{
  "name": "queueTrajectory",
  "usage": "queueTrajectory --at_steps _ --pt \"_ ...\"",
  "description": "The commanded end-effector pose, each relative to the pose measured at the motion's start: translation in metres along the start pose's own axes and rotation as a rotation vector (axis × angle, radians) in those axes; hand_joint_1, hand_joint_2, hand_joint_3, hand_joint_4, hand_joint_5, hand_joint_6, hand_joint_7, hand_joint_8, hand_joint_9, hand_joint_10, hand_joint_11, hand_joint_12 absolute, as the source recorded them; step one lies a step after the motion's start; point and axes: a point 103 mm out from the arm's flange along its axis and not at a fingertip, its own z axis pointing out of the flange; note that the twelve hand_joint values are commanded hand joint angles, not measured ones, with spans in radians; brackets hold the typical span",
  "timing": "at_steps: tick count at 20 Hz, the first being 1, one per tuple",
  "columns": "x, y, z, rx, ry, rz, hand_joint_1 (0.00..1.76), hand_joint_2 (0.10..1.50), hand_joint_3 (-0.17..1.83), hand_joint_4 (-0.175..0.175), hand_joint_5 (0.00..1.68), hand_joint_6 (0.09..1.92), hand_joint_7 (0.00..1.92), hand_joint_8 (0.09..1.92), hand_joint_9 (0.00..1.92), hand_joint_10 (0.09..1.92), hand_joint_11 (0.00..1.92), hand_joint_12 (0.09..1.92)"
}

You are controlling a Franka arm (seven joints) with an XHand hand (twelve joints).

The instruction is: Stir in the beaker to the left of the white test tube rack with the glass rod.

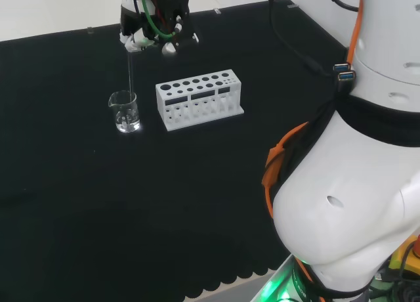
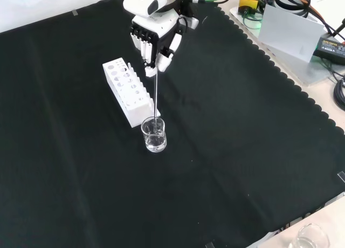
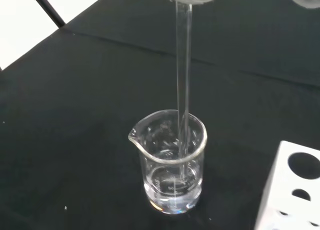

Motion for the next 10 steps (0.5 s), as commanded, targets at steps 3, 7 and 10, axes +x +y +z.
queueTrajectory --at_steps 3,7,10 --pt "0.015 0.038 0.007 -0.004 0.04 -0.035 1.33 1.03 -0.17 -0.168 1.44 0.09 1.46 0.41 1.73 0.4 1.66 0.38" --pt "0.017 0.048 0.008 0.001 0.042 -0.051 1.33 1.03 -0.17 -0.169 1.44 0.09 1.45 0.41 1.73 0.4 1.66 0.38" --pt "0.009 0.048 0.004 -0.001 0.039 -0.043 1.33 1.03 -0.17 -0.169 1.44 0.09 1.46 0.41 1.73 0.4 1.66 0.38"
